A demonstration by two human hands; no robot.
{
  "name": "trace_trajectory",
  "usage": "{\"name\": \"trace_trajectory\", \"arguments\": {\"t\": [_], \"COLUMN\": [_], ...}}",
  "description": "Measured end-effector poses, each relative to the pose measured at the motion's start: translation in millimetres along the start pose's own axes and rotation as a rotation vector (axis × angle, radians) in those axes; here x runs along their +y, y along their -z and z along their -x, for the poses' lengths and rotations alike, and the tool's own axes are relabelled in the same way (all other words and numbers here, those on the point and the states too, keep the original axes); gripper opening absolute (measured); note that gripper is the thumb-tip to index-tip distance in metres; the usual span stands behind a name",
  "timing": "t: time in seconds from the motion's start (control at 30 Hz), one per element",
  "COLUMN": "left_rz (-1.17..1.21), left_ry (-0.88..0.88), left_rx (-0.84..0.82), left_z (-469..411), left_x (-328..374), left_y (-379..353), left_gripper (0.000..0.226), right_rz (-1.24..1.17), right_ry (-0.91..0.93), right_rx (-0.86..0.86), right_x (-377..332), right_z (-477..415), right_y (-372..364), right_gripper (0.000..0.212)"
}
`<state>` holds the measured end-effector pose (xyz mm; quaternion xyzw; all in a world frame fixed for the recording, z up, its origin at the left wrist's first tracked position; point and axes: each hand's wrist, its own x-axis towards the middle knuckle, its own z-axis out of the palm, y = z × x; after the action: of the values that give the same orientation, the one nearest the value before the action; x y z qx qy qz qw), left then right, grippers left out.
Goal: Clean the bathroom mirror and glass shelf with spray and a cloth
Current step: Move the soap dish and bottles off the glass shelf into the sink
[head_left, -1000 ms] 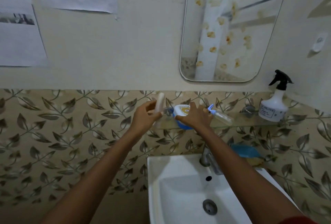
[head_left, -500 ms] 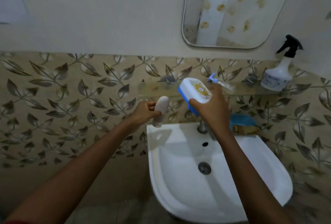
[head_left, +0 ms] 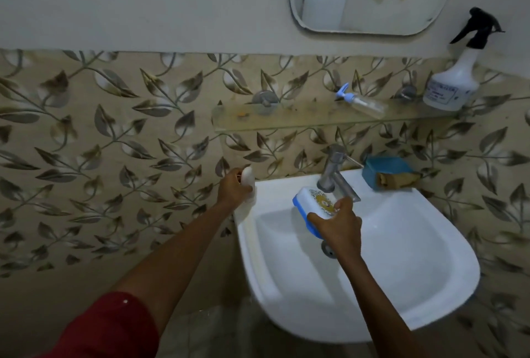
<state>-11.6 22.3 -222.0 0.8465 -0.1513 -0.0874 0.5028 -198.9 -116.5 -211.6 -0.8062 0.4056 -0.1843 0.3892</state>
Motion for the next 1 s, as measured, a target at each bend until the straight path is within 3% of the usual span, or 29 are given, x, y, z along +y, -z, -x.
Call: {"name": "trace_trajectory", "arguments": {"t": [0.3, 0.67, 1.0], "left_rz": [-0.032, -0.066, -0.020], "left_ry": [-0.059, -0.045, -0.063], "left_rx": [-0.036, 0.058, 0.021], "left_z": [-20, -19, -22], "left_x": [-15, -26, -32], "left_y": [-15, -32, -27], "left_gripper": [0.045, 0.042, 0.056], "right_rz": [0.114, 0.162, 0.244], "right_ry": [0.044, 0.100, 0.135], "right_rx": [0.155, 0.121, 0.109], "right_x": [7, -2, -6], "right_z": [-34, -59, -66], "right_y": [-47, -81, -99], "right_gripper": [0.072, 0.068, 0.070]}}
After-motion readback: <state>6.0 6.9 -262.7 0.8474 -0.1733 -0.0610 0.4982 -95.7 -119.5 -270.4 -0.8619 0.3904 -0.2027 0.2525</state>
